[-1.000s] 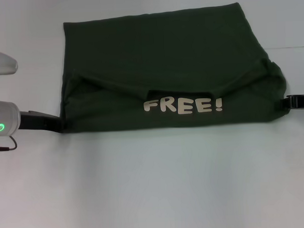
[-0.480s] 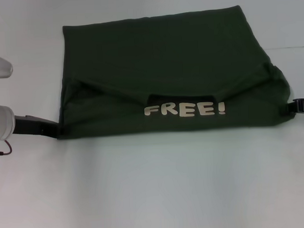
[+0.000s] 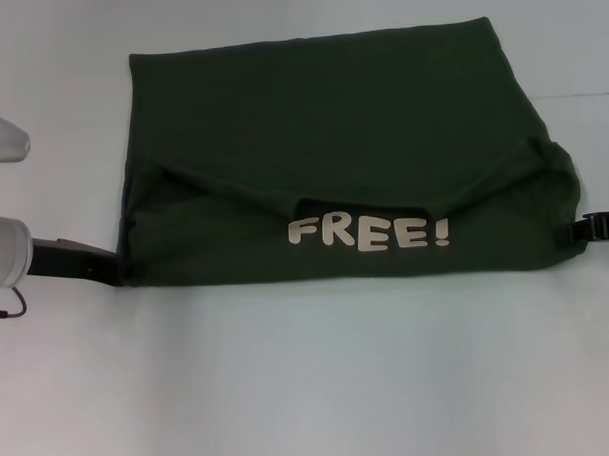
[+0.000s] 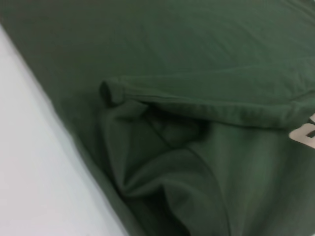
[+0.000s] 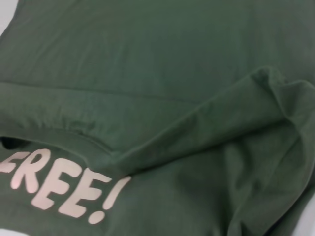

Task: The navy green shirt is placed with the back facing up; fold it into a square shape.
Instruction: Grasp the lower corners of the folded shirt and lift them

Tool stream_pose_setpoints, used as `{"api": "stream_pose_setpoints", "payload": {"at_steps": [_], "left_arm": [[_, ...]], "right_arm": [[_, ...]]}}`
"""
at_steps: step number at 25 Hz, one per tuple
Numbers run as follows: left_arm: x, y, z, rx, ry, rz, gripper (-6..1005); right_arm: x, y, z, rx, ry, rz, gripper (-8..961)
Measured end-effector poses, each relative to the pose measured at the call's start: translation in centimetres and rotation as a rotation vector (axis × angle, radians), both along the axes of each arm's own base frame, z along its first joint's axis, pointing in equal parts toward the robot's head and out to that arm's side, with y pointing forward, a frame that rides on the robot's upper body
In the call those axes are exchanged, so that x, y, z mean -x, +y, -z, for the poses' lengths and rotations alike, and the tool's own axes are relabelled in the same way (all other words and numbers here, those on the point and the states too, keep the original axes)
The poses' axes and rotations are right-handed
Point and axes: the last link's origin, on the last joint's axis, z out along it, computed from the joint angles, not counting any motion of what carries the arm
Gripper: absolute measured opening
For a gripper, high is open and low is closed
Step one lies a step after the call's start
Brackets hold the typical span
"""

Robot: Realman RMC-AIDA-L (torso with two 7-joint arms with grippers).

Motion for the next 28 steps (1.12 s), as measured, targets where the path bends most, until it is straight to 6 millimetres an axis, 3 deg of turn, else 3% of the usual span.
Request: {"api": "stream_pose_setpoints", "payload": {"at_steps": [8, 28], "left_arm": [[-0.2, -1.0, -0.3, 0.045, -0.026, 0.013, 30], [0.5, -3.4, -2.2, 0.136, -0.083, -0.003, 30]], "right_arm": [[0.4, -0.5, 0.1, 0.038, 0.026, -0.009, 81], [-0.1, -2.0, -1.6, 0.082, 0.047, -0.02, 87]]}}
